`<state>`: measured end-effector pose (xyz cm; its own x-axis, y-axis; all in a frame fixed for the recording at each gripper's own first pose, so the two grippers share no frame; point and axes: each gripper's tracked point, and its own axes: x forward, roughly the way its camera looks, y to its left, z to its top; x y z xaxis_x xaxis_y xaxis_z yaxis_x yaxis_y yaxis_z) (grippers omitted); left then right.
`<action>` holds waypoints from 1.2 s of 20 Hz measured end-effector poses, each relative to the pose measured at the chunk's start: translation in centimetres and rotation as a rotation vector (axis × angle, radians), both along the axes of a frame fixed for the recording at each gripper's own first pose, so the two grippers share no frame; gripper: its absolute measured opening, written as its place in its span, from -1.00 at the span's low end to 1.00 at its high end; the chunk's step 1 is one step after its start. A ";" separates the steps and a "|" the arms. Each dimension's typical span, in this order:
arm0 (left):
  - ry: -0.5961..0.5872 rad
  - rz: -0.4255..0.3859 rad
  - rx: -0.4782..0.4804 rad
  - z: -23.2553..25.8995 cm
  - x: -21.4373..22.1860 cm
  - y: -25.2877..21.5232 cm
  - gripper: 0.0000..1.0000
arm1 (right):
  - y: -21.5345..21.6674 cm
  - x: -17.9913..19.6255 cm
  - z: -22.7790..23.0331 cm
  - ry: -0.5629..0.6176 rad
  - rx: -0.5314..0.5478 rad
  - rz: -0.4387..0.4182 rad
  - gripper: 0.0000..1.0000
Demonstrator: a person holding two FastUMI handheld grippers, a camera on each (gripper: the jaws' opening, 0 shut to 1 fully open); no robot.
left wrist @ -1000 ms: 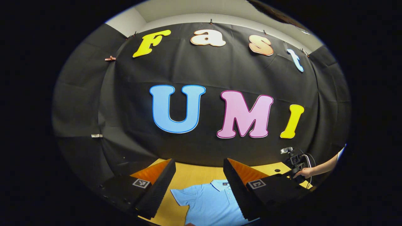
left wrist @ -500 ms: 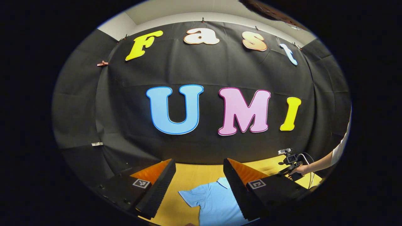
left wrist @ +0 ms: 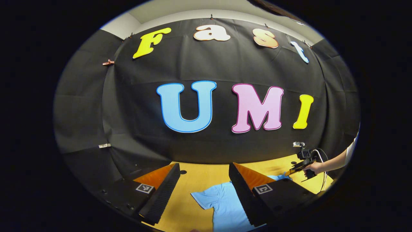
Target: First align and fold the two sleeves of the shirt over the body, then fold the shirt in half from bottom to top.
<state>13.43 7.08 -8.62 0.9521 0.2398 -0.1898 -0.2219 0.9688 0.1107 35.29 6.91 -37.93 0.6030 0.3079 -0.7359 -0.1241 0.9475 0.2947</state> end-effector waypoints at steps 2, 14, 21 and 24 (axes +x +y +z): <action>0.010 0.003 -0.031 -0.7 0.2 0.1 0.94 | 3.4 -1.4 1.5 0.000 0.053 0.062 -0.74; 0.213 0.033 -0.187 -12.6 2.4 2.9 0.95 | 8.1 -5.3 -3.2 0.074 0.100 0.146 0.55; 0.439 0.109 -0.256 -24.0 8.1 8.9 0.95 | 5.3 -9.1 6.3 -0.075 0.286 0.050 0.96; 0.570 0.180 -0.278 -29.3 10.9 11.2 0.95 | 1.6 -11.2 8.0 -0.134 0.288 0.020 0.96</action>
